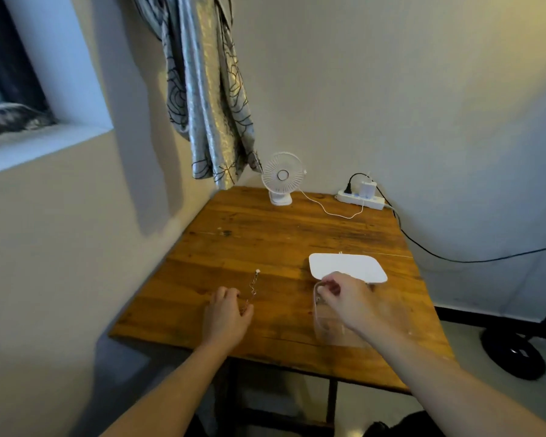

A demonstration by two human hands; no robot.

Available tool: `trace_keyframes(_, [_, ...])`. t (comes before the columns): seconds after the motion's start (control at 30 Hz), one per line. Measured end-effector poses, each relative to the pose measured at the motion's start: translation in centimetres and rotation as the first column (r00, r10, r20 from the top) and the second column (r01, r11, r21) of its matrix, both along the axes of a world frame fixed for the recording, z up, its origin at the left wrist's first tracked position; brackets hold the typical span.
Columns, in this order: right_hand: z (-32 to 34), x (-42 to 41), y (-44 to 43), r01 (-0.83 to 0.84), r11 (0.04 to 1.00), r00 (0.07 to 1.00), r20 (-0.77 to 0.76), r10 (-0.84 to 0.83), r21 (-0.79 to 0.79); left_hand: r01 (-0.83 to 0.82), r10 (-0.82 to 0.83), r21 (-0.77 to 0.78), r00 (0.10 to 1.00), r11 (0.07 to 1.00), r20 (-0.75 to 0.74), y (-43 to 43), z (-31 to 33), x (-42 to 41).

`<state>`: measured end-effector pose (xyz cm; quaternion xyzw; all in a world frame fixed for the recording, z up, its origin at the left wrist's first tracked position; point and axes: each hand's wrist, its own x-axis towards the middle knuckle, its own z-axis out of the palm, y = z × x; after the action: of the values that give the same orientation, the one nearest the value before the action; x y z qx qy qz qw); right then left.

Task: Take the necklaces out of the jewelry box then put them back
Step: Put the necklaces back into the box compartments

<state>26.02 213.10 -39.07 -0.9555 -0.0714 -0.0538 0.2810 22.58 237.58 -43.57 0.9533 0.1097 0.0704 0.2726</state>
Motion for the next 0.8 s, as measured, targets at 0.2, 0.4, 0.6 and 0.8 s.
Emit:
trace_keyframes(0.2, [-0.2,2.2,3.7,-0.02,0.976,0.999,-0.048,0.01,-0.216,0.09,-0.074,0.16,0.992,0.983,-0.1,0.9,-3.0,-1.8])
trace_keyframes(0.4, [0.2,2.7,2.2,0.089,0.99,0.99,-0.118,-0.076,0.11,0.105,-0.084,0.212,0.991,0.972,-0.103,0.9,-3.2,-1.7])
trace_keyframes(0.6, [2.5,3.3,-0.5,0.158,0.942,0.987,-0.054,-0.148,0.298,0.115,-0.094,0.229,0.991,0.967,-0.098,0.9,-3.3,-1.9])
trace_keyframes(0.8, [0.6,3.3,-1.0,0.137,0.982,0.976,-0.189,-0.11,0.133,0.121,-0.098,0.221,0.989,0.968,-0.111,0.8,-3.0,-2.0])
